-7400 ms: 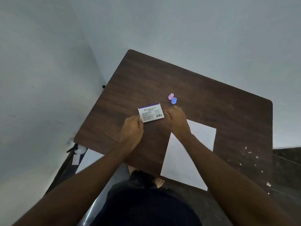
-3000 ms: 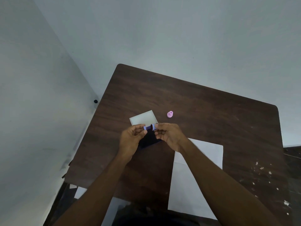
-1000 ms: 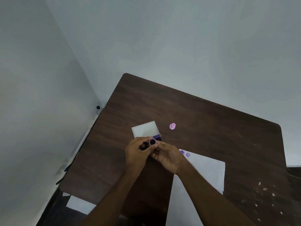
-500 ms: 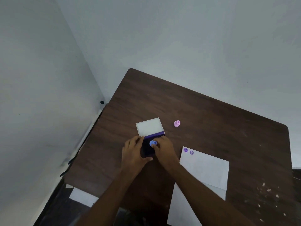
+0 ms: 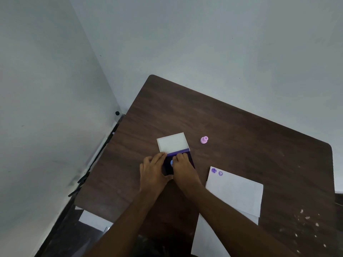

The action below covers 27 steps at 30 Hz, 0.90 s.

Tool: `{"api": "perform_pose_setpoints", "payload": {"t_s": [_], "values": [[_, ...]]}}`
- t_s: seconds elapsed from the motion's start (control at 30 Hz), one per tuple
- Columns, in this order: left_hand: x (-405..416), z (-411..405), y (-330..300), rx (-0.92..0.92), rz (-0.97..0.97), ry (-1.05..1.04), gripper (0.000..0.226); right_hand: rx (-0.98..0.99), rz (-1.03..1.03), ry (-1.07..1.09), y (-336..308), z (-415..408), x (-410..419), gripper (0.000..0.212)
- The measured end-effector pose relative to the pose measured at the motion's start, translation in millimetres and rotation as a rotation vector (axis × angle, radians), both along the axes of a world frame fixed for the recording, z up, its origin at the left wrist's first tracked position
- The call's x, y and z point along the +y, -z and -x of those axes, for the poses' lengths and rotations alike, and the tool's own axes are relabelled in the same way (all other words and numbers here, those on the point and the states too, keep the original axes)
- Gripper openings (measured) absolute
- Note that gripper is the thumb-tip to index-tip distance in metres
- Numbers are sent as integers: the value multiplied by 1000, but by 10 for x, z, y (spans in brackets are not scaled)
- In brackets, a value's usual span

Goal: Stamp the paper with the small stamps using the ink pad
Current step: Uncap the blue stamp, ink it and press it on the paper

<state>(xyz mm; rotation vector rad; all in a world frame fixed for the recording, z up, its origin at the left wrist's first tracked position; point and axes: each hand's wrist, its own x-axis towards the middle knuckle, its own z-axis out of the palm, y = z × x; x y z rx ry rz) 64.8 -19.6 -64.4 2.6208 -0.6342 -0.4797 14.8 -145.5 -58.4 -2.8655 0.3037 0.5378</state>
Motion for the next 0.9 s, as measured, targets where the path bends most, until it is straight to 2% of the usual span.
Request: {"api": "perform_pose_setpoints", "payload": {"t_s": [0.23, 0.47, 0.6, 0.73, 0.9], "values": [[-2, 2, -1, 5, 14, -5, 87, 93, -101, 82, 17, -50, -11, 62], [8, -15, -16, 8, 18, -5, 86, 49, -168, 116, 18, -23, -10, 62], [-6, -22, -28, 8, 22, -9, 85, -31, -139, 116, 24, -29, -8, 50], [-15, -24, -23, 20, 4, -16, 85, 33, -177, 125, 30, -31, -9, 61], [-18, -28, -35, 20, 22, -24, 84, -36, -171, 155, 58, -69, 3, 51]]}}
